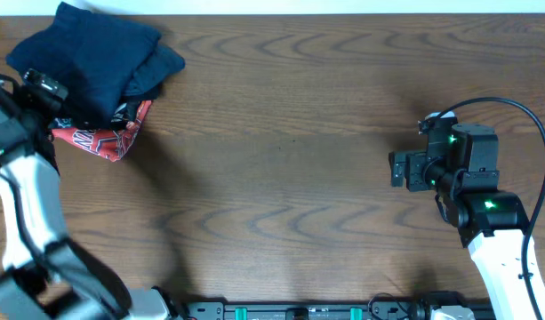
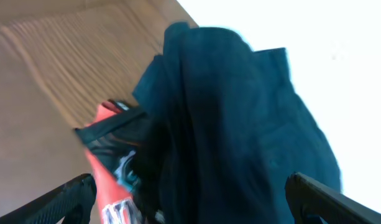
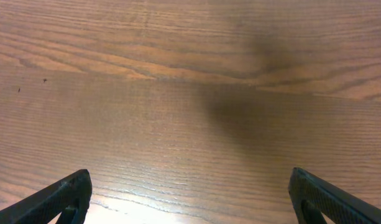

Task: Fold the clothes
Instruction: 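Reach the left gripper to the clothes pile and grasp the navy shorts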

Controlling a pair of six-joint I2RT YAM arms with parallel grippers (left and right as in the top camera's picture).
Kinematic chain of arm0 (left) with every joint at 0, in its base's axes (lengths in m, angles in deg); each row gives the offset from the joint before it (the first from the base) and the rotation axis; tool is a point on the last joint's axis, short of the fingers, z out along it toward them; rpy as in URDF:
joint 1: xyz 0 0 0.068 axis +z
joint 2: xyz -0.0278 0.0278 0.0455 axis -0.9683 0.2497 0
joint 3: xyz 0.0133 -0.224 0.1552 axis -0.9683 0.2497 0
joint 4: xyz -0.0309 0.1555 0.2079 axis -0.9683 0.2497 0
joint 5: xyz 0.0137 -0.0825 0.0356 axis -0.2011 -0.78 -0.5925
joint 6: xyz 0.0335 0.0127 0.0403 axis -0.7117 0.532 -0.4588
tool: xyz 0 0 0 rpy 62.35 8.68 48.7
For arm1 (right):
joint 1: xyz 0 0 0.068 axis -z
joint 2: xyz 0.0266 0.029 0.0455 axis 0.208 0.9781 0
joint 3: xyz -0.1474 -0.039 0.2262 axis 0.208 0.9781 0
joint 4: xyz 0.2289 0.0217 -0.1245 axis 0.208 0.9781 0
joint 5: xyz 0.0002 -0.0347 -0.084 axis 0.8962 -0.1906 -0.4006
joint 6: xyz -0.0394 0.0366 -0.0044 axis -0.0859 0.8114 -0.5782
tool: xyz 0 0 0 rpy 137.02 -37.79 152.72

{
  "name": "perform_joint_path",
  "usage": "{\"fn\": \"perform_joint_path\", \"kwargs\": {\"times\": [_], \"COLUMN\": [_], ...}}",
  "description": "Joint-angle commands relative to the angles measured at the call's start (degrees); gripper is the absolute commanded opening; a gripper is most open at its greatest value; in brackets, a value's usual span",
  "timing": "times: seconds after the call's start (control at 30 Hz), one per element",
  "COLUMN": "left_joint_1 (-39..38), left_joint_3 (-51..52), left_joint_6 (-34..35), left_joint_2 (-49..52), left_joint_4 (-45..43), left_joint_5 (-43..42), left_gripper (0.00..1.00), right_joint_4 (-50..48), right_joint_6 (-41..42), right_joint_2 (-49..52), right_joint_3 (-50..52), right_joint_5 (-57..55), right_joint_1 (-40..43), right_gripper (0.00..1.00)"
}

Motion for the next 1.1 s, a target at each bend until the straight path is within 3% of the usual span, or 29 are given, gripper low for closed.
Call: {"fn": "perform_joint_path", "kwargs": {"times": [0.0, 0.23, 0.27, 0.37, 0.4, 0.47, 0.5, 0.57, 0.9, 1.07], "left_joint_1": [-0.3, -0.7, -0.8, -1.1, -1.4, -2.1, -2.5, -2.9, -7.0, -14.3], "left_joint_3": [-5.0, -11.0, -11.0, -11.0, -11.0, -11.0, -11.0, -11.0, -11.0, -11.0], "left_joint_6": [2.4, 2.4, 2.4, 2.4, 2.4, 2.4, 2.4, 3.1, 8.4, 7.6], "left_joint_2": [5.7, 15.2, 15.9, 16.5, 16.5, 16.5, 16.5, 16.5, 5.5, -0.6], "left_joint_4": [-2.3, -4.3, -5.6, -7.8, -8.3, -9.2, -9.2, -9.1, -12.7, -5.2], "left_joint_5": [-4.6, -6.3, -7.9, -10.3, -10.3, -10.3, -10.3, -10.8, -35.3, -46.9], "left_gripper": [0.98, 1.00, 0.95, 0.74, 0.62, 0.26, 0.15, 0.06, 0.06, 0.06], "right_joint_4": [0.3, 1.1, 1.1, 1.1, 1.1, 1.1, 1.1, 1.1, 0.2, 0.0], "right_joint_6": [-0.5, -0.2, -0.2, -0.1, 0.1, 0.4, 0.4, 0.4, 0.4, 0.4], "right_joint_2": [-0.2, -0.2, -0.2, -0.2, -0.2, -0.2, -0.2, -0.2, -0.2, -0.1], "right_joint_3": [-1.5, -1.5, -1.5, -1.5, -1.5, -1.5, -1.5, -1.5, -1.5, -1.5], "right_joint_5": [-0.5, -0.5, -0.5, -0.5, -0.5, -0.6, -0.6, -0.6, -1.3, -1.2], "right_joint_1": [0.2, 0.2, 0.2, 0.2, 0.2, 0.2, 0.2, 0.2, 0.2, 0.2], "right_gripper": [0.99, 0.99, 0.99, 0.99, 0.99, 0.99, 0.99, 0.99, 0.99, 0.99]}}
